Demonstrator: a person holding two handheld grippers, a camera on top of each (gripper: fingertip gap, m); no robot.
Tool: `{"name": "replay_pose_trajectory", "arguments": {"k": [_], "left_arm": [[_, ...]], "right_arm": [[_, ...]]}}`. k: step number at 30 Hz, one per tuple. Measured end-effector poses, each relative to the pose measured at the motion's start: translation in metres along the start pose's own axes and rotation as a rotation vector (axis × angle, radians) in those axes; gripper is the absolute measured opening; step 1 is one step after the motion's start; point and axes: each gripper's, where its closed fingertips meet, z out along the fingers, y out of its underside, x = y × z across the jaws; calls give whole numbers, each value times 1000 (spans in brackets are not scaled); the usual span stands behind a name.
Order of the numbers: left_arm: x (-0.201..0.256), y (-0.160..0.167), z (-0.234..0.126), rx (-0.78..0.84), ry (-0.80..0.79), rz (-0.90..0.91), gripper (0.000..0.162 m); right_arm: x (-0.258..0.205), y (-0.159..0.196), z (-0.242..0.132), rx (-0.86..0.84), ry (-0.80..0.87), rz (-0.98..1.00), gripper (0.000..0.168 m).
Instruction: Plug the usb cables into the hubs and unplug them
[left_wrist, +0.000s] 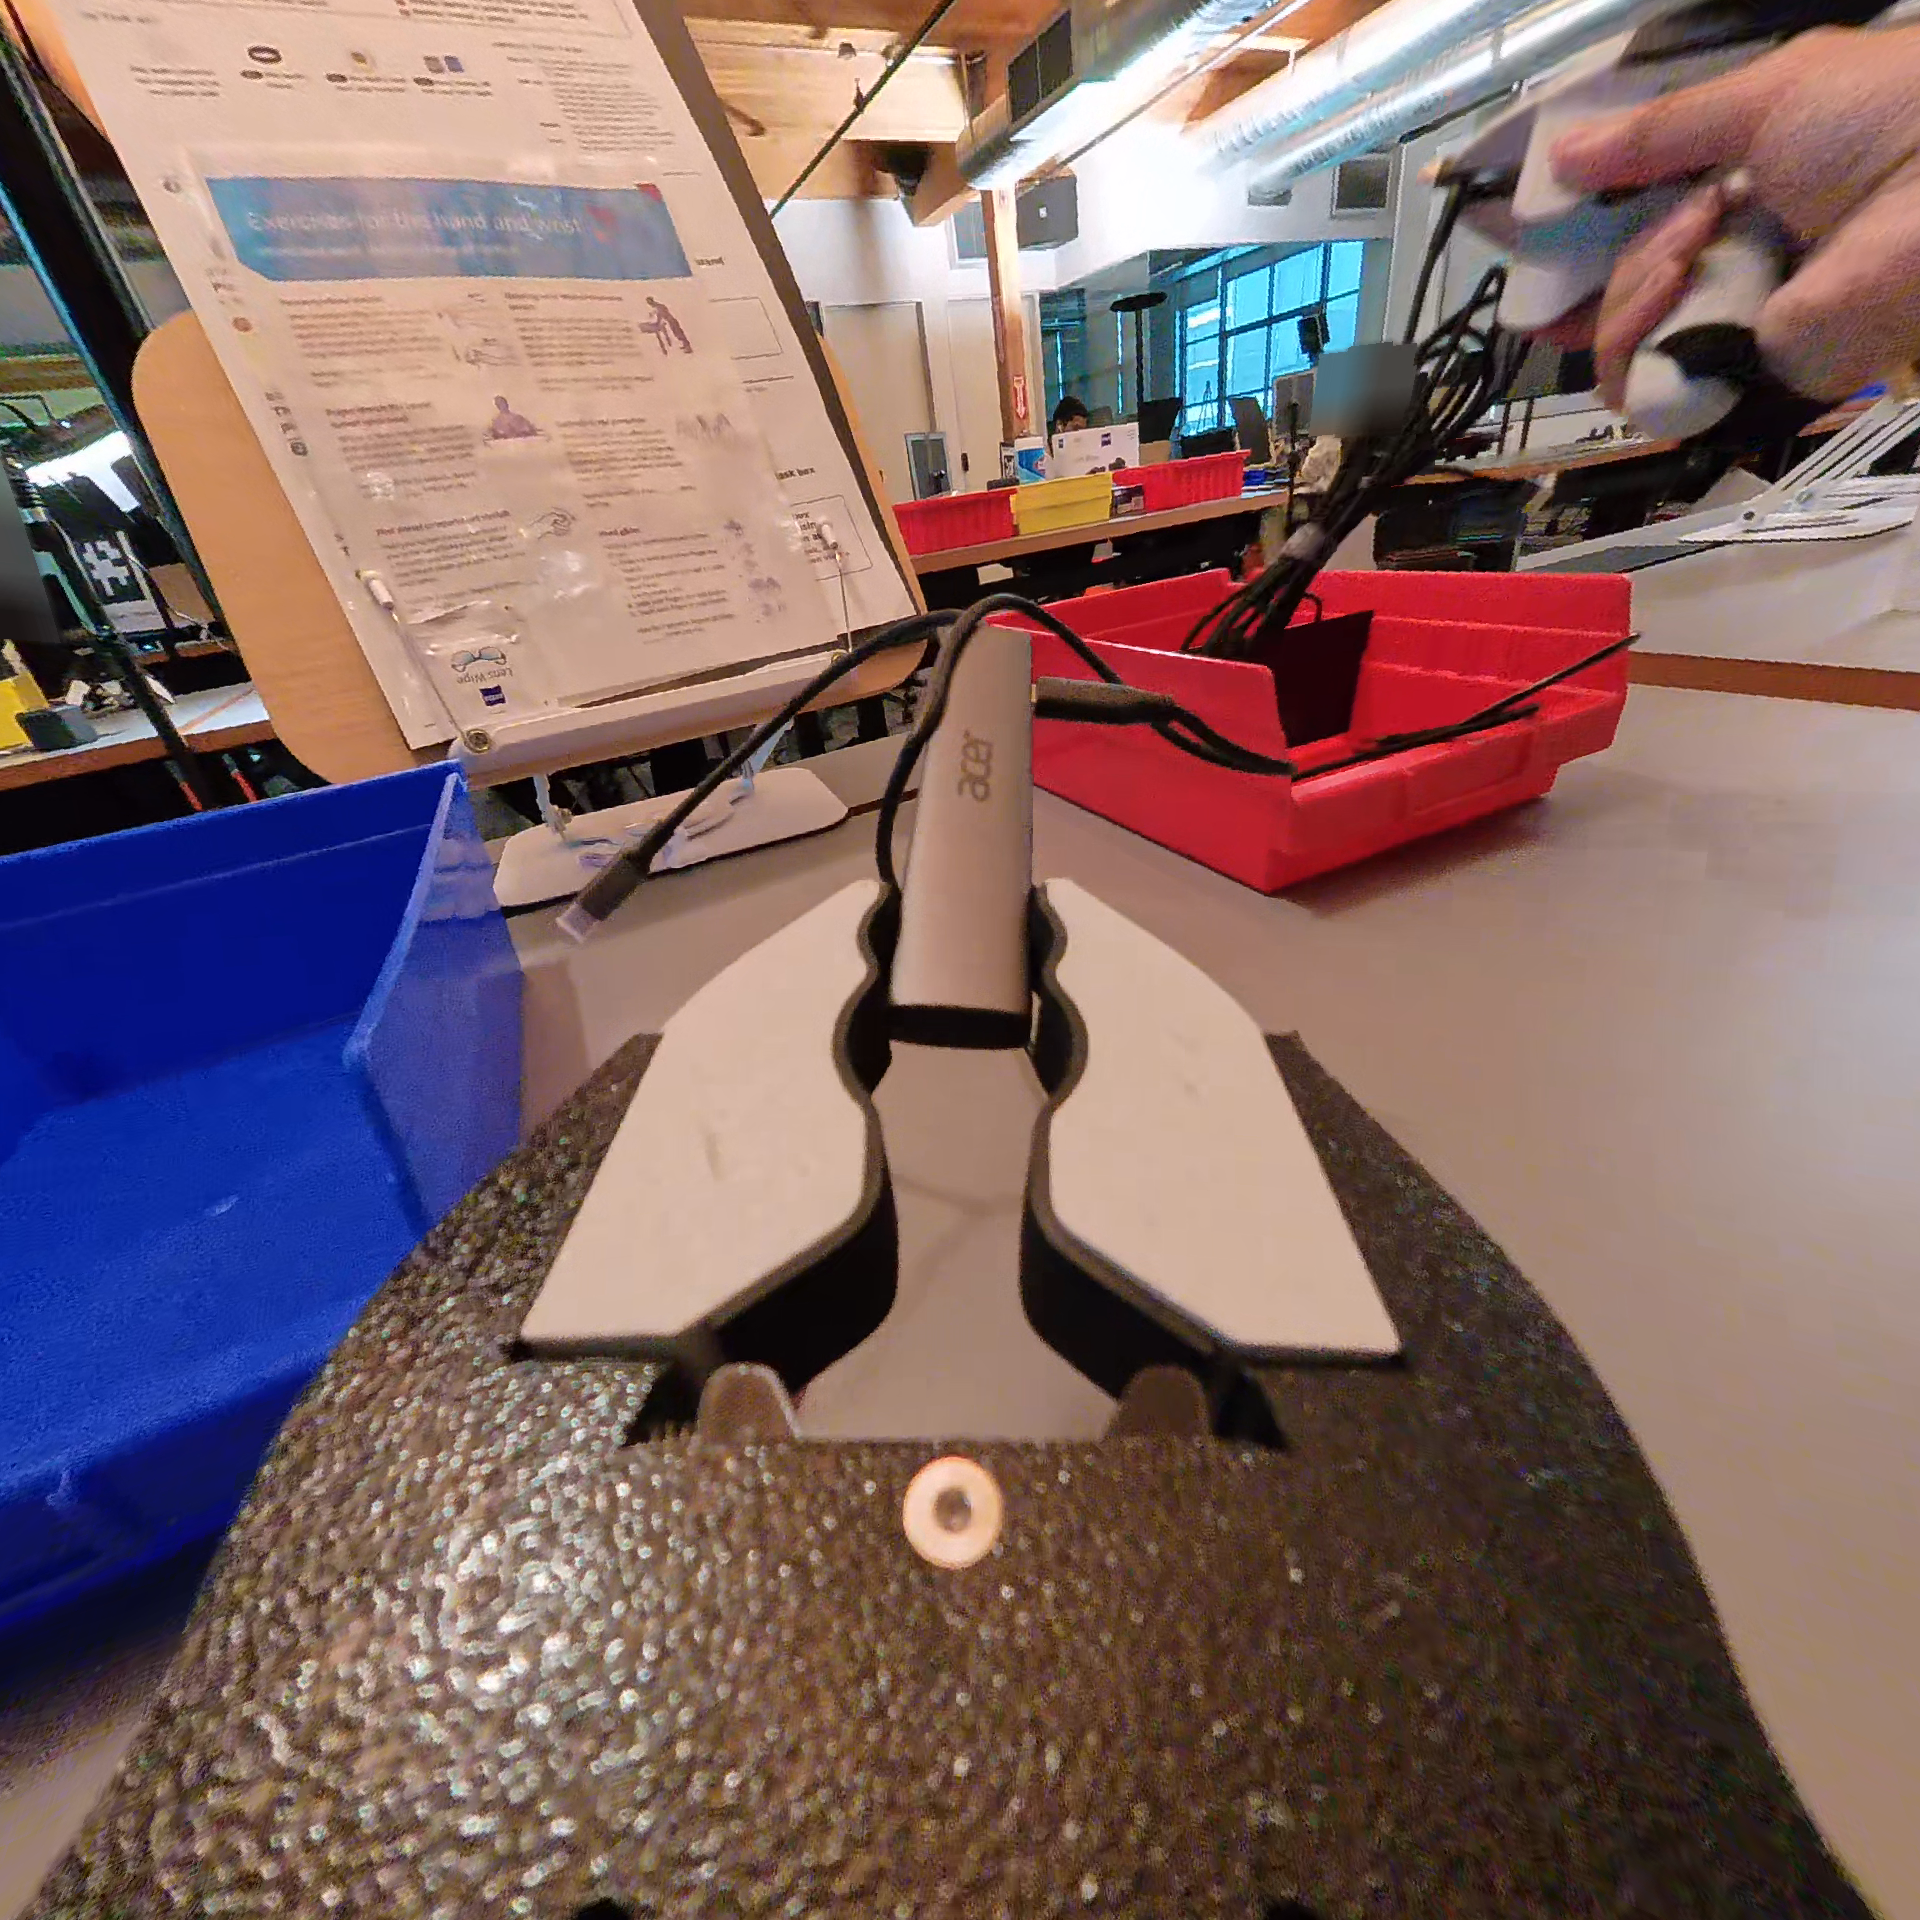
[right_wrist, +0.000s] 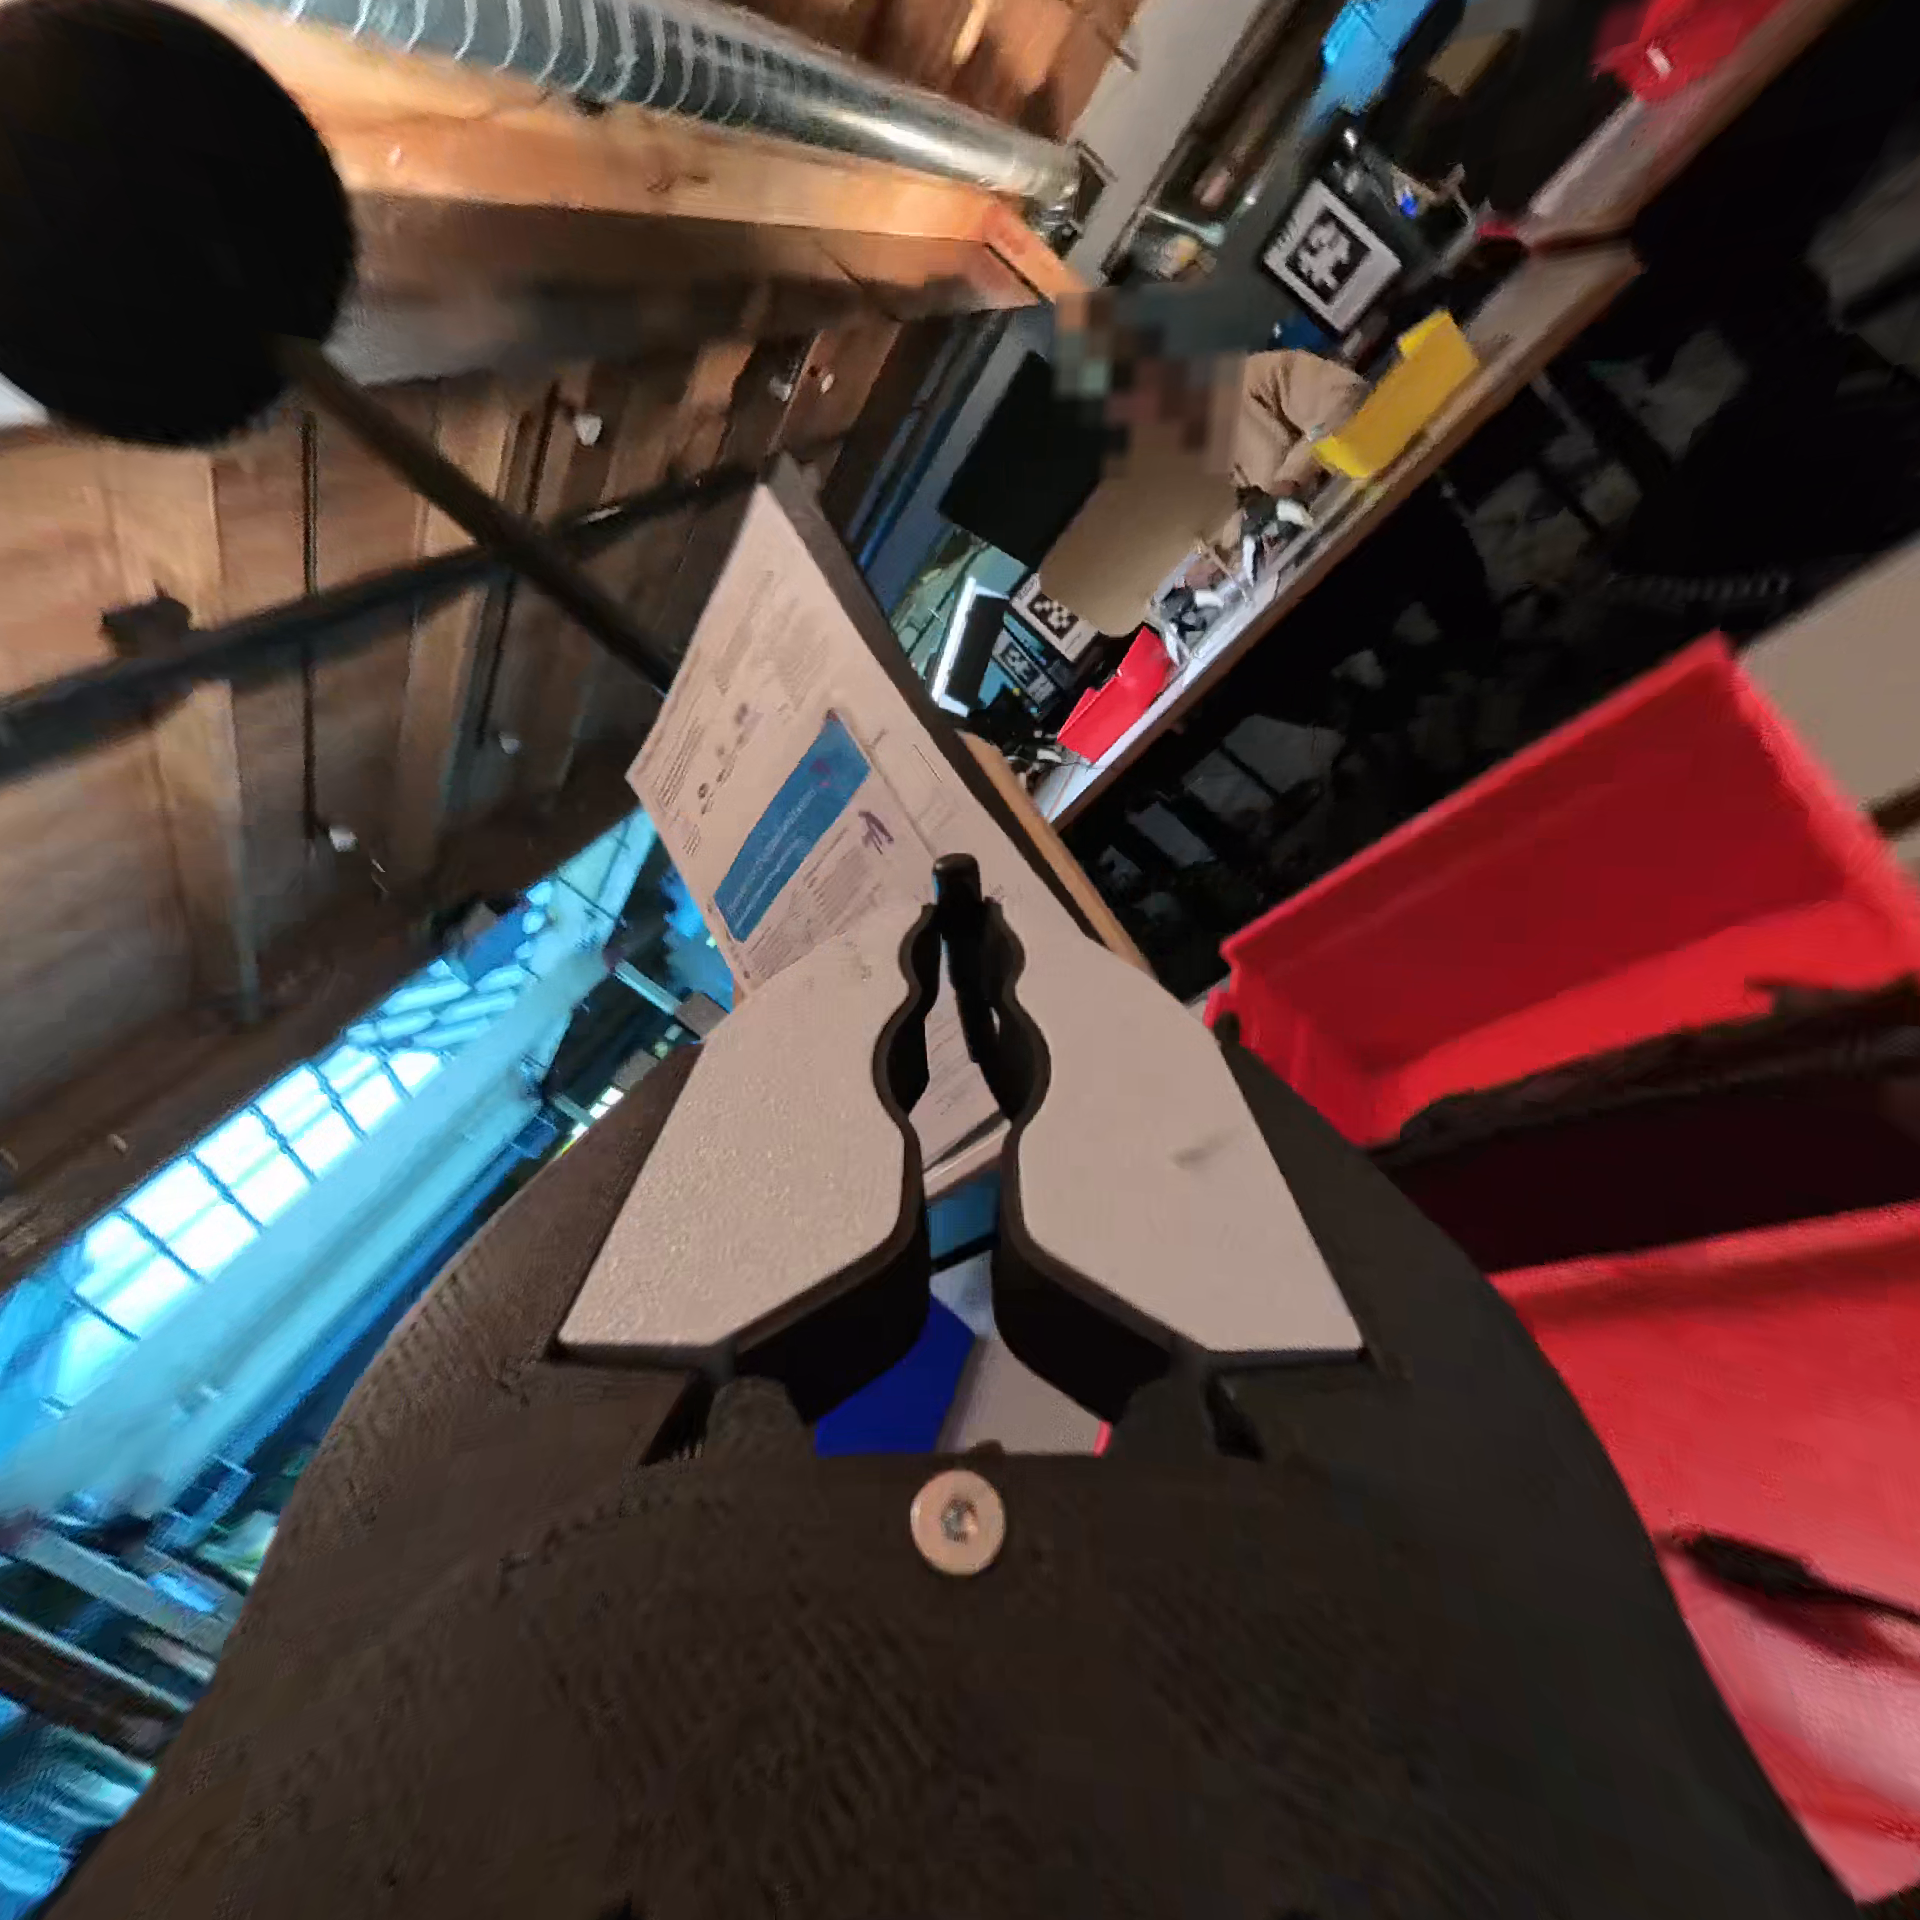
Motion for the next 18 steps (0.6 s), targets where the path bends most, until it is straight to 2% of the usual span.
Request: {"name": "replay_pose_trajectory", "arguments": {"k": [3,6,8,10,11,12,13,16,18], "left_arm": [[-1,-1,1,1,4,-9,23],[-3,-2,2,8,10,-13,23],[-3,-2,1,8,9,-16,23],[-5,-1,0,4,9,-24,23],[-5,0,0,1,7,-32,23],[-6,1,0,1,2,-39,23],[-7,1,0,2,2,-47,23],[-9,1,-1,2,2,-61,23],[-9,1,0,-1,5,-57,23]], "right_arm": [[47,44,0,-41,144,16,8],[72,58,-7,-73,199,28,8],[84,61,-15,-156,237,19,17],[105,77,-28,-384,338,-105,27],[114,78,-35,-462,384,-191,48],[118,76,-42,-499,411,-258,60],[117,72,-46,-516,411,-299,64],[105,59,-49,-476,345,-267,64],[101,54,-54,-477,322,-221,54]]}}
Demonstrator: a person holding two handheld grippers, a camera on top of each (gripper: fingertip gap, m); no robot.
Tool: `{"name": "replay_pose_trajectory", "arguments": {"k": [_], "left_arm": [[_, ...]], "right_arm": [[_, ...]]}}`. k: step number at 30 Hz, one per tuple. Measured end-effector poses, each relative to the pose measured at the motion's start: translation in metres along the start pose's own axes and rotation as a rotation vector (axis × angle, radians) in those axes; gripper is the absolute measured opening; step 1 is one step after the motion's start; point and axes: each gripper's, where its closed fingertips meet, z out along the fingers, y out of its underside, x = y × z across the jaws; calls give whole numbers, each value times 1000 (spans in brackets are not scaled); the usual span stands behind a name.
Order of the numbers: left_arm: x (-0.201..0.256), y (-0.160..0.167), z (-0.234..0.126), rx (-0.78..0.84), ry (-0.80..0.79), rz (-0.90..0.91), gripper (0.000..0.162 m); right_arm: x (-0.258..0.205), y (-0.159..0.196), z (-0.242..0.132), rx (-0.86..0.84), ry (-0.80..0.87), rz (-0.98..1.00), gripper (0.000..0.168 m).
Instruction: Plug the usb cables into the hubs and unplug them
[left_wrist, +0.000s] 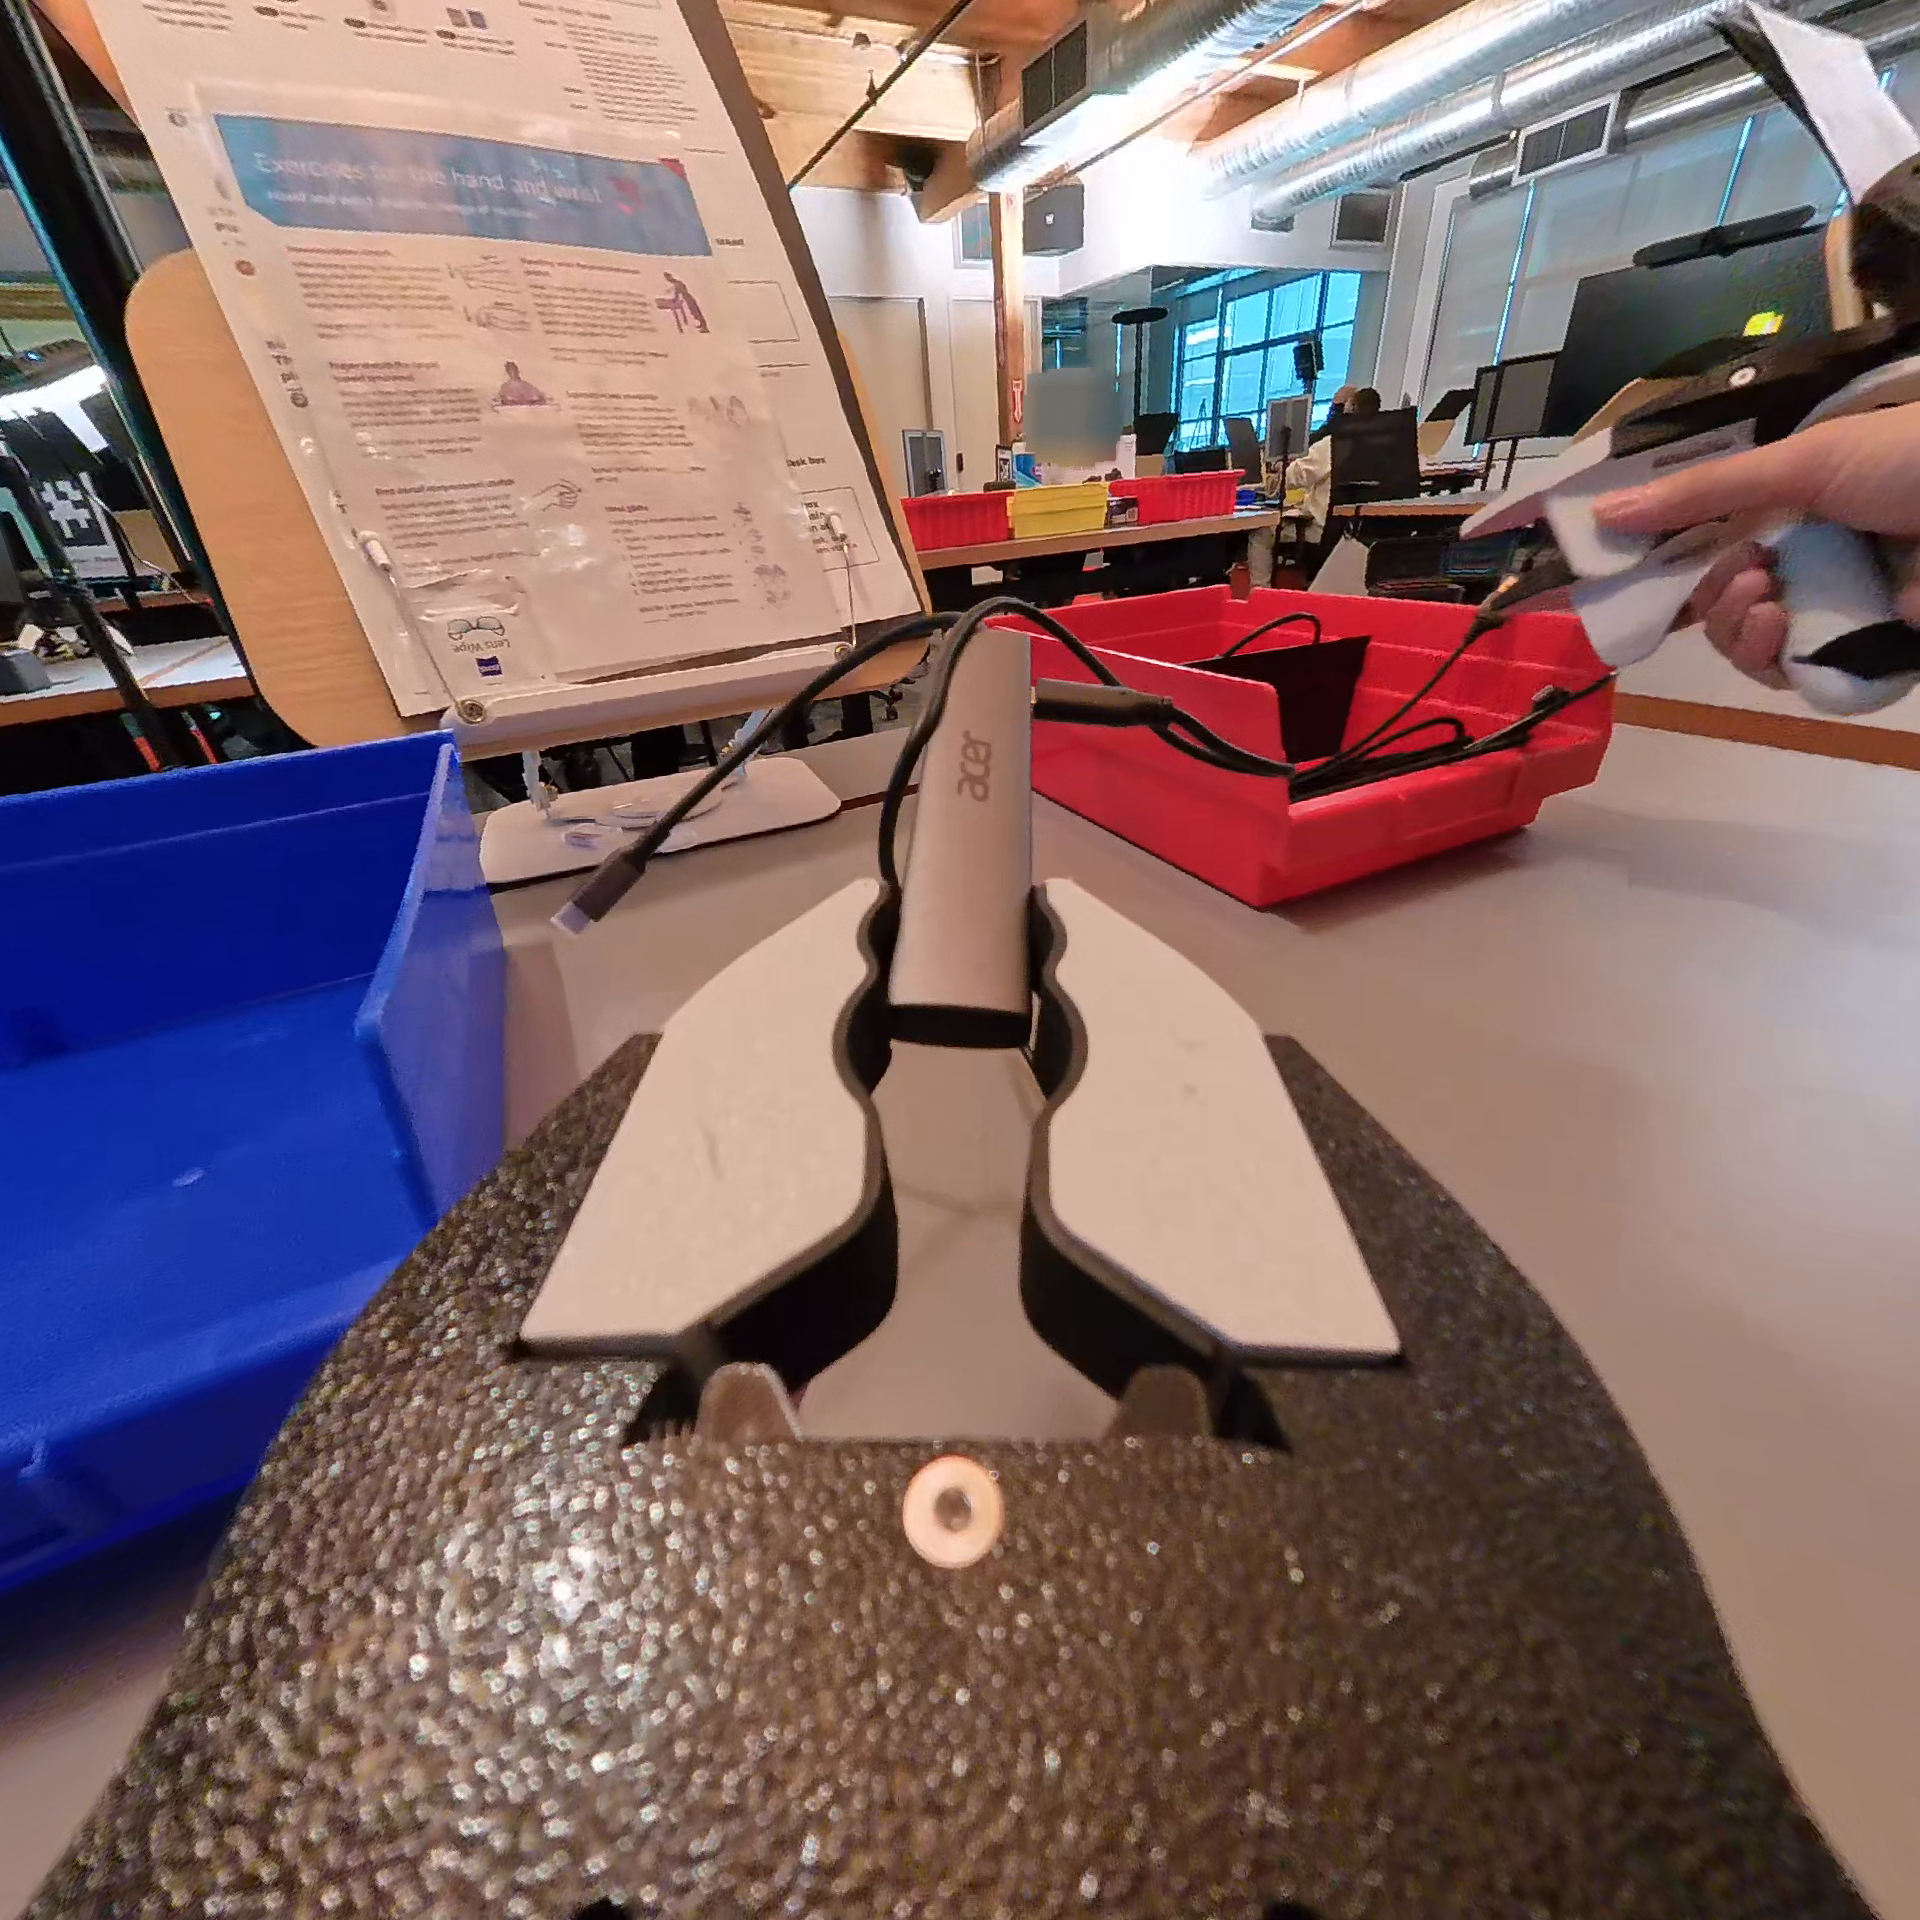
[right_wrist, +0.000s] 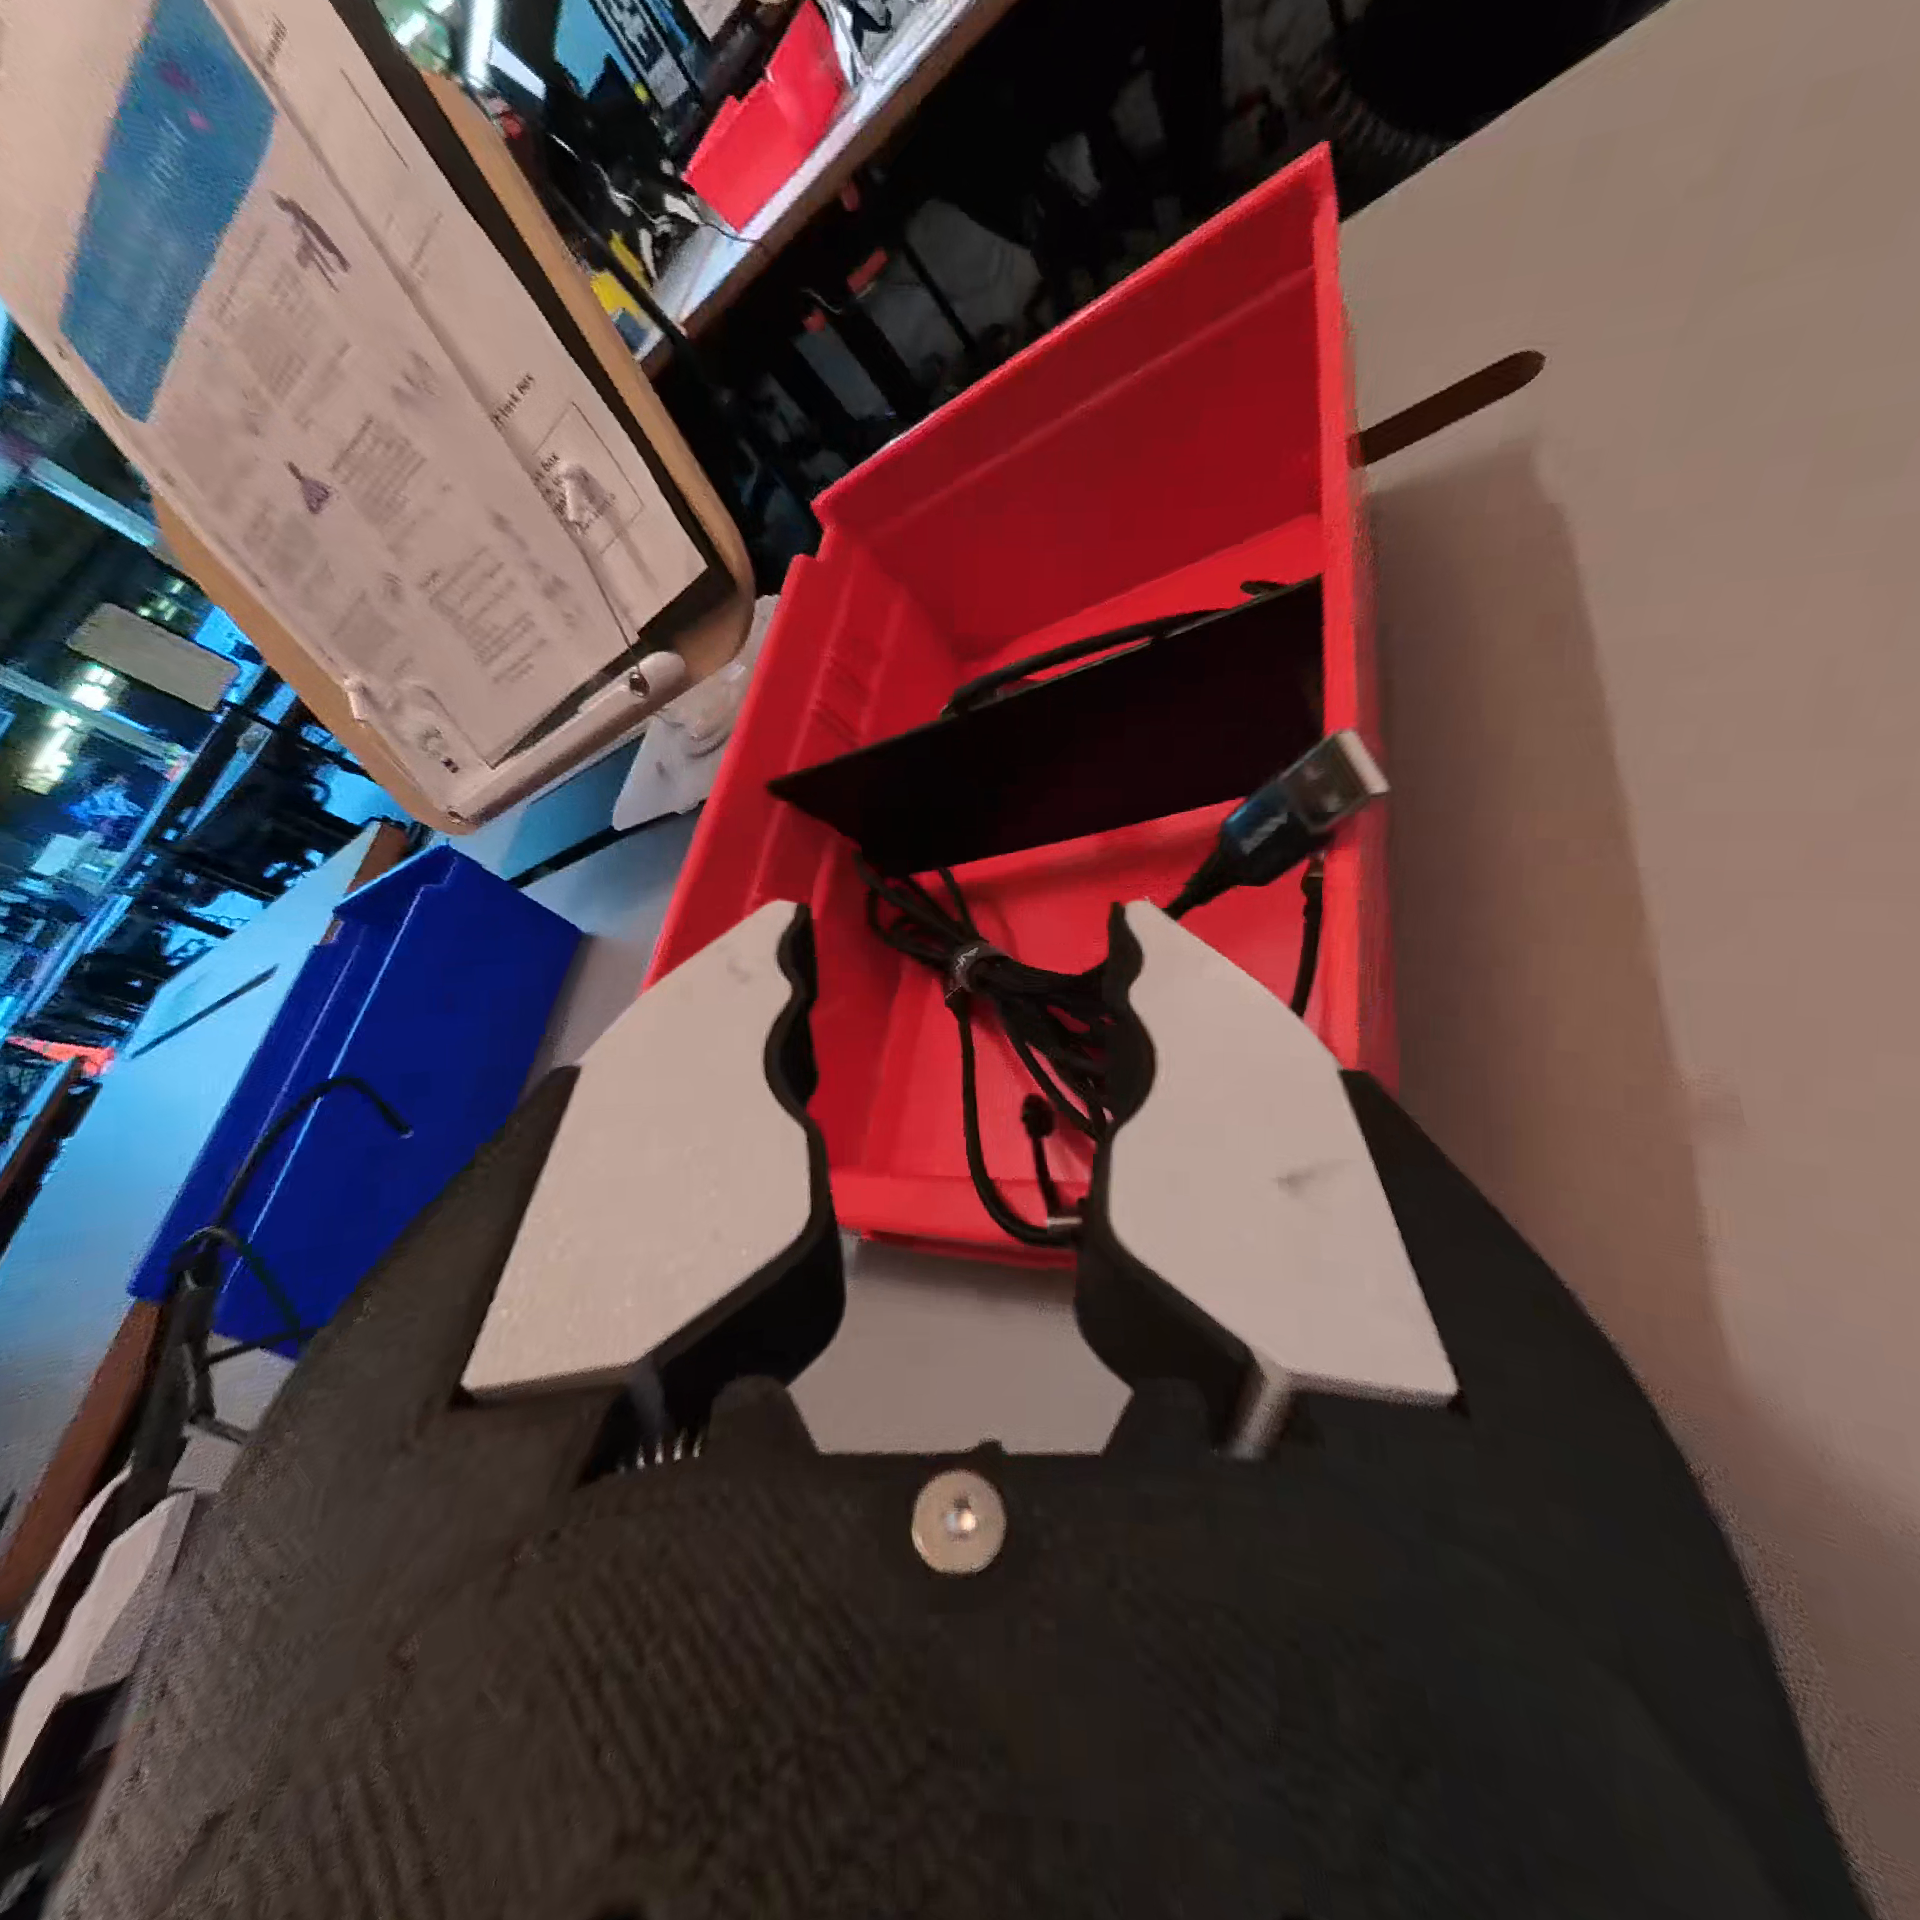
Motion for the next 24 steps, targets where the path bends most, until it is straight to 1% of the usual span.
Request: {"name": "replay_pose_trajectory", "arguments": {"k": [1,5,6,7,8,11,12,13,15,16,17,19,20,22,24], "left_arm": [[1,0,0,-2,1,5,23],[3,0,0,1,7,25,23],[4,0,0,0,10,25,23],[4,0,0,-1,11,24,23],[4,0,0,0,12,24,23],[6,0,0,-2,30,28,23],[6,1,1,-6,29,30,23],[7,1,1,-8,27,30,24],[6,0,0,-5,22,21,23],[5,0,0,0,18,15,23],[4,-1,-1,6,18,9,23],[3,-2,-2,15,19,-4,23],[3,-2,-2,17,22,-7,23],[5,-2,-2,18,30,0,23],[8,-1,-1,10,45,16,23]], "right_arm": [[2,0,-4,-8,14,-16,47],[-2,-4,-28,47,93,-212,40],[-14,1,-33,49,64,-247,39],[-34,11,-36,38,-12,-263,37],[-63,28,-40,11,-133,-252,36],[-159,96,-56,-121,-561,-92,35],[-183,115,-60,-132,-646,-28,35],[-202,129,-61,-103,-689,32,32],[-229,151,-60,-37,-743,144,24],[-240,164,-57,-44,-772,185,20],[-247,179,-48,-83,-776,209,22],[-252,207,-27,-174,-755,235,32],[-253,213,-18,-191,-749,282,35],[-253,211,-8,-175,-768,397,34],[-248,204,-3,-133,-747,427,31]]}}
